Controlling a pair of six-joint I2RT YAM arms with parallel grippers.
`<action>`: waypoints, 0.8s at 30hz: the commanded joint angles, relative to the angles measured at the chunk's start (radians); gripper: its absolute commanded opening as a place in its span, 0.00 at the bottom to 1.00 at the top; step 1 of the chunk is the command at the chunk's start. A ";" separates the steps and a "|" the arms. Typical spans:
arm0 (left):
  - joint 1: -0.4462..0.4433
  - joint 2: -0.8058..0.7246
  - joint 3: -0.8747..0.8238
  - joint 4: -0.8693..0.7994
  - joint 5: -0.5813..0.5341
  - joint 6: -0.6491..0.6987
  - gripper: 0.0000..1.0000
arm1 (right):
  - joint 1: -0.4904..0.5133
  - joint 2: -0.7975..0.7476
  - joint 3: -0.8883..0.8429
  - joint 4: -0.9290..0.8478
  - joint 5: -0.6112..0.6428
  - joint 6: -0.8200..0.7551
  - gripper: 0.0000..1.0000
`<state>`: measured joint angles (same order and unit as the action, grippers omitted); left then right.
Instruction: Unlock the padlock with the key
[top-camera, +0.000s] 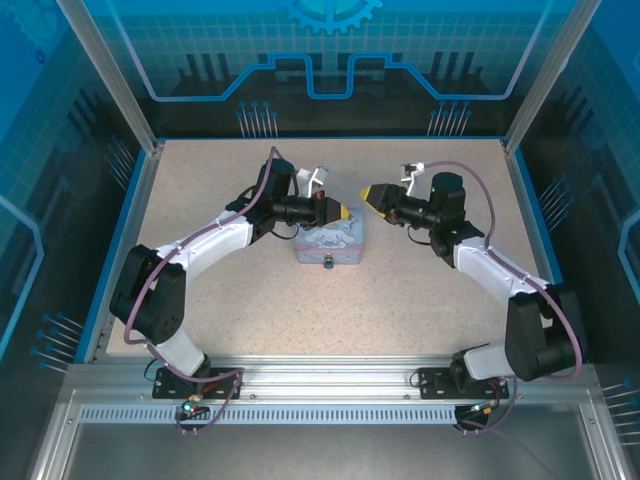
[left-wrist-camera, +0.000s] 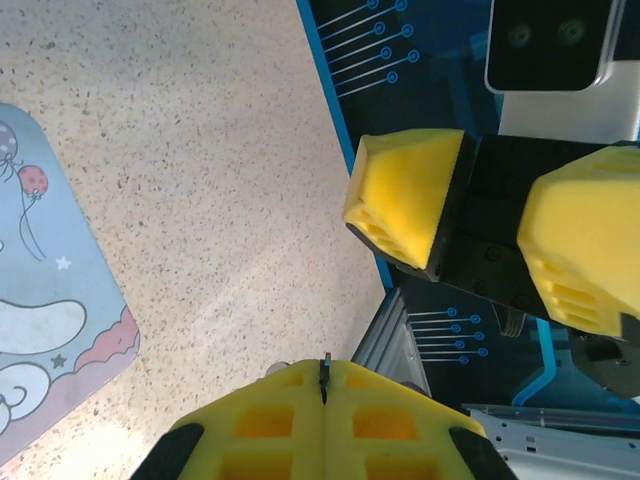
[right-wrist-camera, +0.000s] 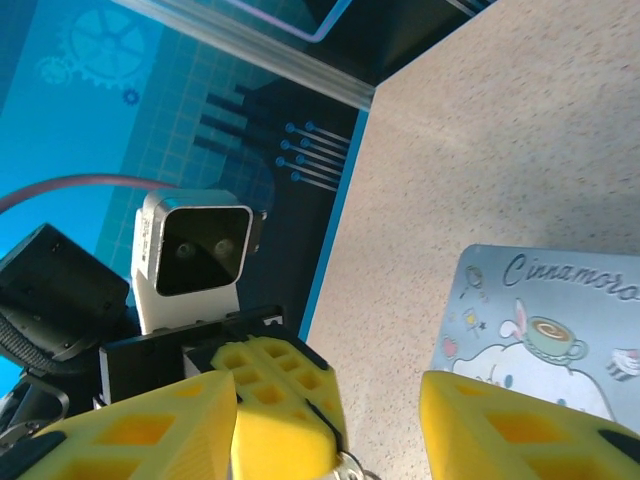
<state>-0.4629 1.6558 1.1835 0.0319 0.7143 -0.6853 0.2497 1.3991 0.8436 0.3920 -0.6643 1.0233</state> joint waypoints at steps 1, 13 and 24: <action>0.003 -0.033 0.030 -0.035 0.030 0.047 0.00 | 0.031 0.025 0.030 0.064 -0.040 -0.001 0.50; 0.004 -0.043 0.024 0.021 0.015 0.011 0.00 | 0.046 0.041 -0.039 0.119 -0.035 0.015 0.44; 0.009 -0.047 0.011 0.088 -0.015 -0.035 0.00 | 0.054 0.060 -0.102 0.198 -0.041 0.049 0.38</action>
<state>-0.4618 1.6402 1.1831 0.0723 0.7074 -0.6979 0.2901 1.4509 0.7551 0.5282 -0.6891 1.0584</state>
